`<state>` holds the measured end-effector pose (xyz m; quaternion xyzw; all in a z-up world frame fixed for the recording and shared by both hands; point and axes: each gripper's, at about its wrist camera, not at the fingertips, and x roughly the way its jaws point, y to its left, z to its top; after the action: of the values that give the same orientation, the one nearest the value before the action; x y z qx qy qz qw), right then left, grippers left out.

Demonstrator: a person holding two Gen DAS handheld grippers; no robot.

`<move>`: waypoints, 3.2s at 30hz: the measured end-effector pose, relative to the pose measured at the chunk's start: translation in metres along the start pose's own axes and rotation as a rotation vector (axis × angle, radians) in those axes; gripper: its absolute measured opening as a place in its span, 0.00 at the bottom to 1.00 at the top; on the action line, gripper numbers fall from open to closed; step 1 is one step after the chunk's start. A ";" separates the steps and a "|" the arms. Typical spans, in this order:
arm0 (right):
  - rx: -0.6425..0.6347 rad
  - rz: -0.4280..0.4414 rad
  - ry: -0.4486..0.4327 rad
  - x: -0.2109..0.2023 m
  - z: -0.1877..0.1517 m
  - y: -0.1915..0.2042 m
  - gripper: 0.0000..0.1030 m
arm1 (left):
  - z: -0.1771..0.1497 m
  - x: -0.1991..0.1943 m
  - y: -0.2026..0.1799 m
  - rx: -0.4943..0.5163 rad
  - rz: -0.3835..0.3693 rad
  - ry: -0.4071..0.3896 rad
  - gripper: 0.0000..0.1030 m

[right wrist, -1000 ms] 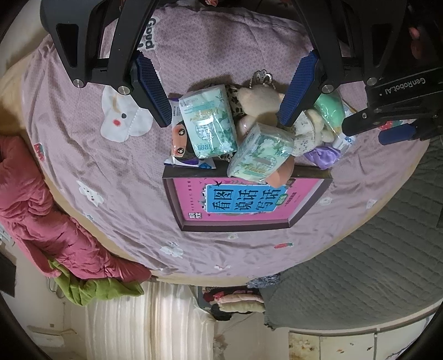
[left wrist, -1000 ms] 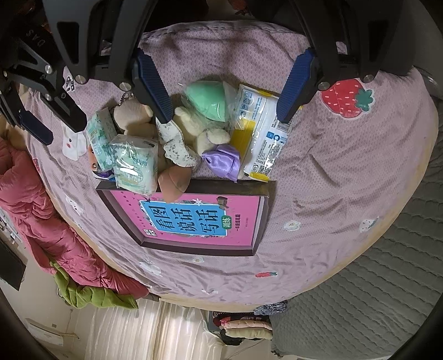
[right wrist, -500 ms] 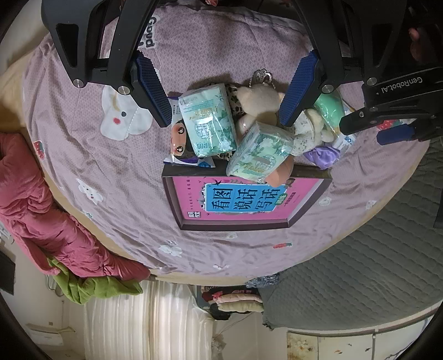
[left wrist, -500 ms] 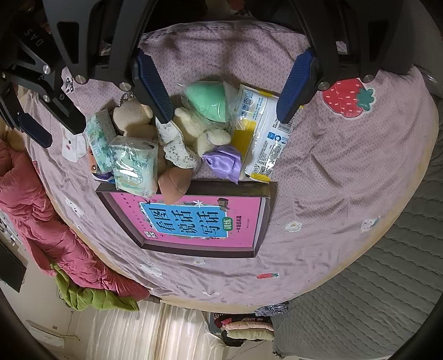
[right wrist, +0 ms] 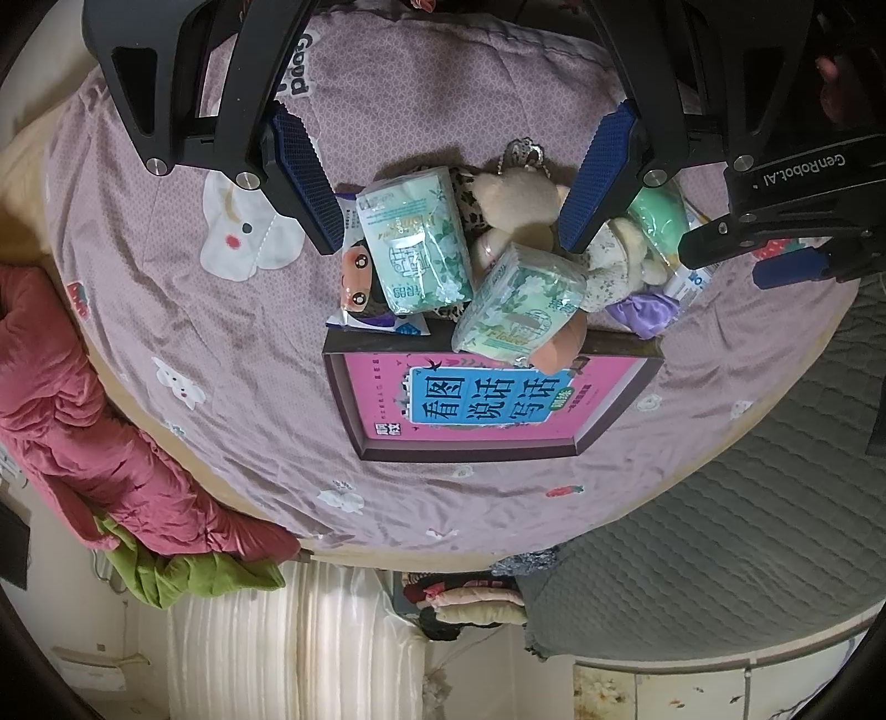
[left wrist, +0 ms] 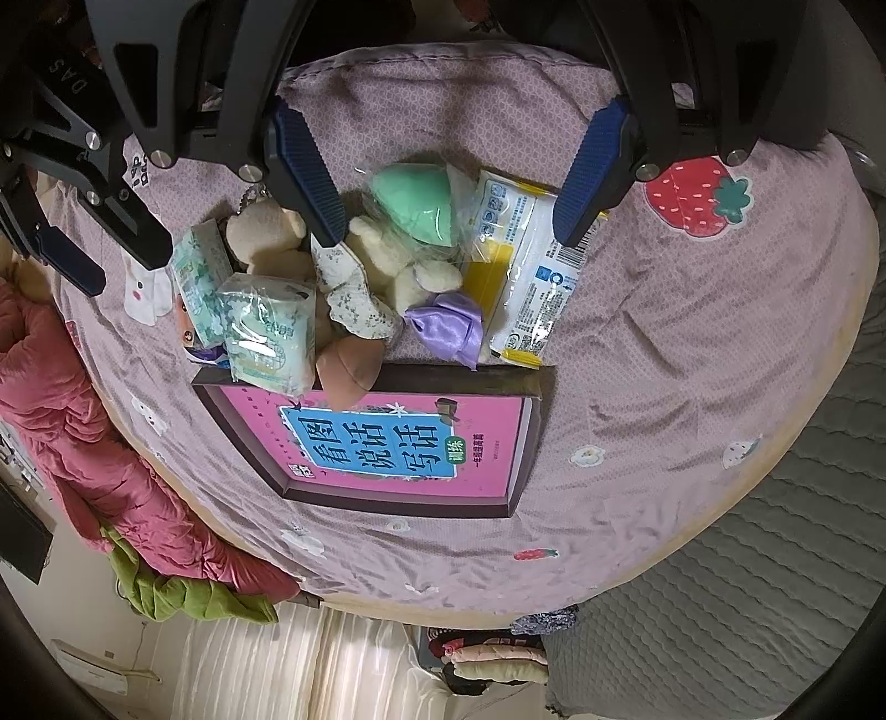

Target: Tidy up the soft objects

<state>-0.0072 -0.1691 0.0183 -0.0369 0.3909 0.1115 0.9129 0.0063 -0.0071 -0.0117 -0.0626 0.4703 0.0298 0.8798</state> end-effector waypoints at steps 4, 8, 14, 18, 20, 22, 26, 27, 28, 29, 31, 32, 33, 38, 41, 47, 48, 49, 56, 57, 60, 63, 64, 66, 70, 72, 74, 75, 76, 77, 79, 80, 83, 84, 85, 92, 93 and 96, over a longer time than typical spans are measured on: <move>0.001 0.000 0.002 0.001 0.000 -0.001 0.79 | -0.001 0.001 0.000 -0.002 0.002 0.002 0.75; 0.005 0.001 0.006 0.003 -0.001 -0.001 0.79 | -0.002 0.003 -0.002 -0.005 0.003 0.008 0.75; 0.011 0.001 0.011 0.005 -0.001 -0.003 0.79 | -0.002 0.006 0.002 -0.013 0.002 0.017 0.75; 0.014 0.001 0.012 0.005 -0.001 -0.003 0.79 | -0.002 0.006 0.006 -0.025 0.001 0.022 0.75; 0.014 0.001 0.012 0.006 -0.001 -0.003 0.79 | -0.002 0.007 0.006 -0.026 0.000 0.024 0.75; 0.017 0.000 0.011 0.005 -0.001 -0.003 0.79 | -0.003 0.007 0.007 -0.027 -0.005 0.026 0.75; 0.023 0.001 0.011 0.005 -0.001 -0.005 0.79 | -0.003 0.007 0.008 -0.026 -0.006 0.027 0.75; 0.024 0.002 0.012 0.005 -0.001 -0.005 0.79 | -0.003 0.007 0.008 -0.026 -0.006 0.029 0.75; 0.026 0.002 0.014 0.005 -0.001 -0.005 0.79 | -0.003 0.008 0.008 -0.027 -0.007 0.031 0.75; 0.028 0.003 0.015 0.006 -0.002 -0.006 0.79 | -0.004 0.008 0.008 -0.028 -0.008 0.034 0.75; 0.032 0.005 0.016 0.006 -0.002 -0.007 0.79 | -0.005 0.009 0.008 -0.027 -0.014 0.042 0.75; 0.033 0.006 0.017 0.006 -0.002 -0.007 0.79 | -0.006 0.010 0.009 -0.029 -0.020 0.049 0.75; 0.036 0.007 0.018 0.006 -0.002 -0.008 0.79 | -0.007 0.011 0.009 -0.032 -0.026 0.056 0.75; 0.047 0.013 0.023 0.008 -0.002 -0.011 0.79 | -0.011 0.017 0.010 -0.018 -0.066 0.080 0.75; 0.057 0.014 0.025 0.009 -0.002 -0.013 0.79 | -0.015 0.022 0.008 0.009 -0.079 0.095 0.75; 0.067 0.013 0.035 0.013 -0.003 -0.017 0.79 | -0.019 0.035 -0.001 0.035 -0.092 0.129 0.75; 0.069 0.012 0.037 0.014 -0.003 -0.018 0.79 | -0.019 0.039 -0.001 0.028 -0.094 0.139 0.75; 0.072 0.012 0.039 0.015 -0.003 -0.019 0.79 | -0.019 0.041 -0.001 0.024 -0.094 0.145 0.75; 0.103 0.011 0.090 0.032 -0.007 -0.028 0.79 | -0.018 0.054 -0.003 0.013 -0.093 0.164 0.73; 0.108 0.019 0.103 0.037 -0.007 -0.030 0.79 | -0.017 0.056 -0.001 0.006 -0.102 0.170 0.72; 0.102 0.014 0.125 0.048 -0.007 -0.033 0.79 | -0.017 0.060 0.003 -0.013 -0.118 0.180 0.69; 0.083 0.014 0.131 0.058 -0.005 -0.034 0.79 | -0.016 0.062 0.006 -0.016 -0.132 0.179 0.64; 0.073 0.012 0.135 0.061 -0.004 -0.034 0.79 | -0.015 0.063 0.006 -0.018 -0.137 0.182 0.63; 0.051 -0.007 0.134 0.067 -0.003 -0.034 0.79 | -0.014 0.064 0.006 -0.020 -0.147 0.184 0.61; 0.008 -0.008 0.124 0.075 -0.001 -0.033 0.79 | -0.014 0.065 0.006 -0.009 -0.149 0.184 0.60; -0.005 0.002 0.123 0.079 0.000 -0.032 0.79 | -0.013 0.066 0.006 -0.010 -0.156 0.186 0.55; -0.024 0.010 0.126 0.084 -0.001 -0.030 0.77 | -0.012 0.066 0.005 -0.008 -0.157 0.189 0.55; -0.030 0.014 0.133 0.087 -0.001 -0.029 0.72 | -0.012 0.067 0.005 -0.004 -0.155 0.188 0.55; -0.033 0.014 0.140 0.090 -0.002 -0.030 0.70 | -0.011 0.067 0.005 0.000 -0.153 0.187 0.54; -0.029 0.021 0.140 0.092 -0.003 -0.032 0.68 | -0.011 0.067 0.004 0.001 -0.153 0.187 0.53; -0.011 0.030 0.129 0.090 -0.003 -0.037 0.58 | -0.010 0.067 0.005 -0.004 -0.158 0.186 0.51; 0.002 0.035 0.128 0.088 -0.002 -0.040 0.54 | -0.010 0.066 0.006 -0.008 -0.165 0.184 0.49; 0.063 0.069 0.128 0.083 -0.002 -0.052 0.52 | -0.009 0.063 0.006 -0.002 -0.178 0.170 0.48; 0.075 0.071 0.126 0.082 -0.003 -0.054 0.52 | -0.009 0.061 0.006 -0.005 -0.189 0.168 0.48; 0.087 0.069 0.124 0.079 -0.003 -0.057 0.52 | -0.009 0.059 0.007 -0.012 -0.202 0.165 0.48; 0.122 0.067 0.075 0.060 0.001 -0.063 0.52 | -0.003 0.044 0.013 -0.044 -0.236 0.122 0.47; 0.122 0.064 0.071 0.058 0.001 -0.064 0.52 | -0.002 0.043 0.014 -0.048 -0.236 0.118 0.47; 0.126 0.052 0.060 0.054 0.003 -0.065 0.52 | 0.001 0.038 0.015 -0.057 -0.241 0.106 0.47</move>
<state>0.0460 -0.2222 -0.0199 0.0277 0.4250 0.1093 0.8981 0.0269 0.0082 -0.0437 -0.1453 0.5040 -0.0662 0.8488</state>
